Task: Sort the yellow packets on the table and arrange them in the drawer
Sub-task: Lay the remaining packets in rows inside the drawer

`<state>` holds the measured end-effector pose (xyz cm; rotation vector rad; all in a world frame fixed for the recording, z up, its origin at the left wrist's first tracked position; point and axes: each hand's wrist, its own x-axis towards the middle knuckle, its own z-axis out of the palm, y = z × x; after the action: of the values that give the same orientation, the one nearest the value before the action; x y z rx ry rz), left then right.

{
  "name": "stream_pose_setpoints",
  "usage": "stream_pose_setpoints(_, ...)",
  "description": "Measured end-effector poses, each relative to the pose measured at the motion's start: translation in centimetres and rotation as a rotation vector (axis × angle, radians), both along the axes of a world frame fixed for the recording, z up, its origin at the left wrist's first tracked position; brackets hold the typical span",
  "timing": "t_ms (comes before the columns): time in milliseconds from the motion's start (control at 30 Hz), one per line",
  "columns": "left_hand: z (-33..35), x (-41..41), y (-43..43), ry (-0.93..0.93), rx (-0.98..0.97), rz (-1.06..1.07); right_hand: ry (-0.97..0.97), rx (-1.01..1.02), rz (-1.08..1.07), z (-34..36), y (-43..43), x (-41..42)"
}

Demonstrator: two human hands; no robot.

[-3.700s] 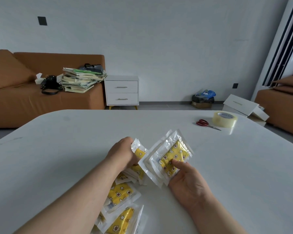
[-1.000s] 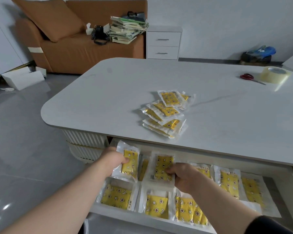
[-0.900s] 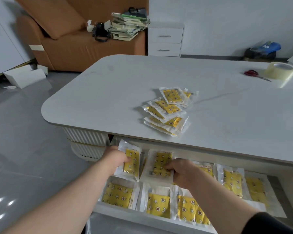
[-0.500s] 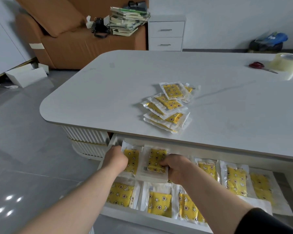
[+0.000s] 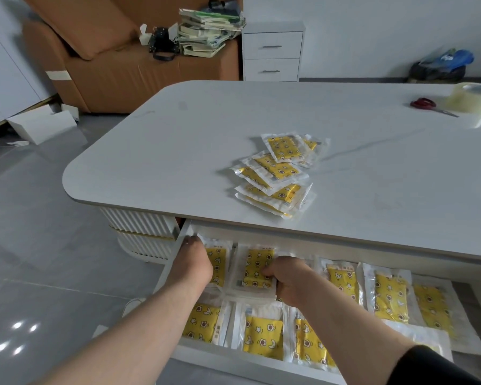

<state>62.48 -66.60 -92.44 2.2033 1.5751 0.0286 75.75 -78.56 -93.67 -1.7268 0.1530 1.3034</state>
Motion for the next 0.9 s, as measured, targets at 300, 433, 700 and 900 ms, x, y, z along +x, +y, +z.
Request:
stream_pose_setpoints(300, 1.4, -0.5, -0.7, 0.147, 0.173, -0.244, -0.618, -0.183, 0.369, 1.2, 0.2, -1.4)
stream_pose_setpoints(433, 3.1, -1.3, 0.6, 0.256, 0.372, -0.62, -0.863, -0.232, 0.635, 2.7, -0.7, -1.4)
stream_pose_setpoints(700, 4.0, -6.1, 4.0, 0.437, 0.228, -0.979, -1.162, -0.274, 1.097, 3.6, -2.5, -2.7)
stream_pose_setpoints(900, 3.7, -5.5, 4.3, 0.457, 0.256, -1.051, -1.203, -0.258, 1.212, 2.9, -2.2, -4.1)
